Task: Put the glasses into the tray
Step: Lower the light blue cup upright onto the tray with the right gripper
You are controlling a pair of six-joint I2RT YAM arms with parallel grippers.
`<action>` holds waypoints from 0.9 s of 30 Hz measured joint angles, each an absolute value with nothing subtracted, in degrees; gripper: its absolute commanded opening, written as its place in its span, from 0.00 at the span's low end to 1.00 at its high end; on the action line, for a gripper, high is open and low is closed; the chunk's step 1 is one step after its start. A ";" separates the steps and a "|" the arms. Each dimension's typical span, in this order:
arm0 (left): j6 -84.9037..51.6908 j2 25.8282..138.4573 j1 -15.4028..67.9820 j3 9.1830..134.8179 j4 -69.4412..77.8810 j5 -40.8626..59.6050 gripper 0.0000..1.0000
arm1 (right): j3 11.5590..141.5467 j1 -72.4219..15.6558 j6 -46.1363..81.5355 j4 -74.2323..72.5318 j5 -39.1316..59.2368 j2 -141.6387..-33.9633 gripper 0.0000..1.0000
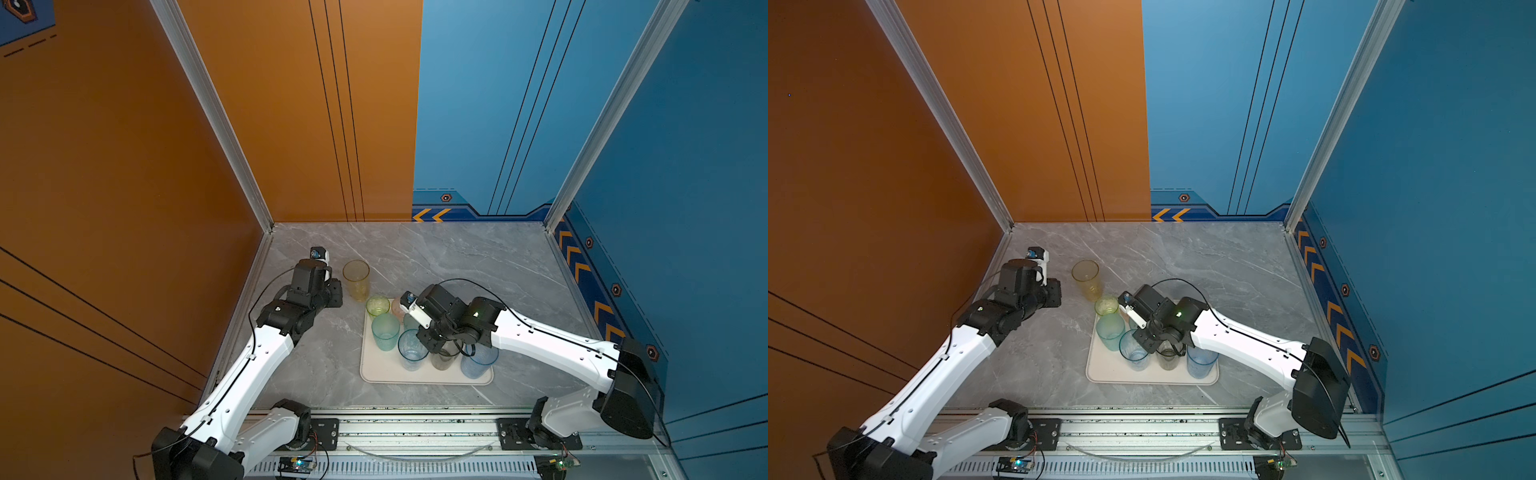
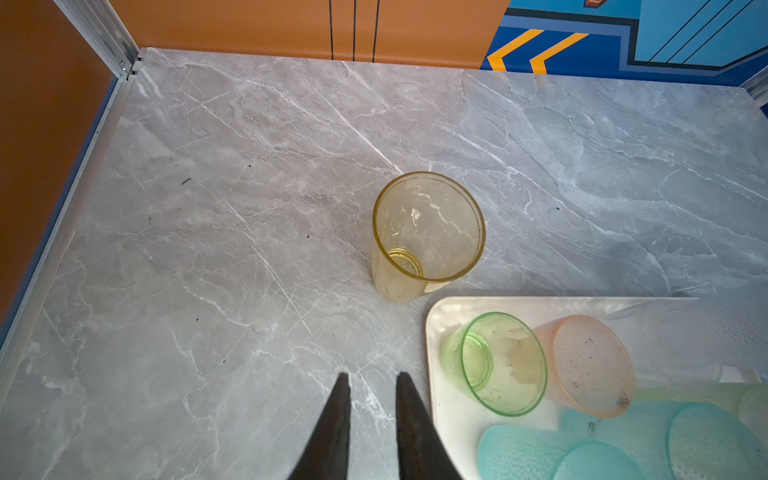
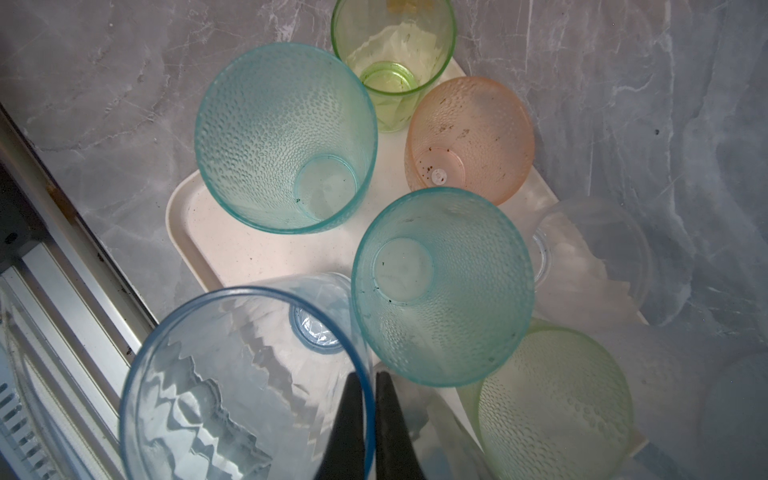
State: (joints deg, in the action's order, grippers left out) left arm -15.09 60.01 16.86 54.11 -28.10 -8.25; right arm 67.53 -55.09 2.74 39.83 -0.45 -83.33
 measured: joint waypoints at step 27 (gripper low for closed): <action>-15.07 60.01 16.86 54.11 -28.12 -8.25 0.23 | 67.55 -54.96 2.70 39.46 -0.25 -84.33 0.11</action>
State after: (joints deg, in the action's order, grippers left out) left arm -15.07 60.01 16.86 54.11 -28.12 -8.25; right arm 67.55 -54.96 2.70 39.46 -0.25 -84.33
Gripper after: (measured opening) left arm 0.228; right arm 0.101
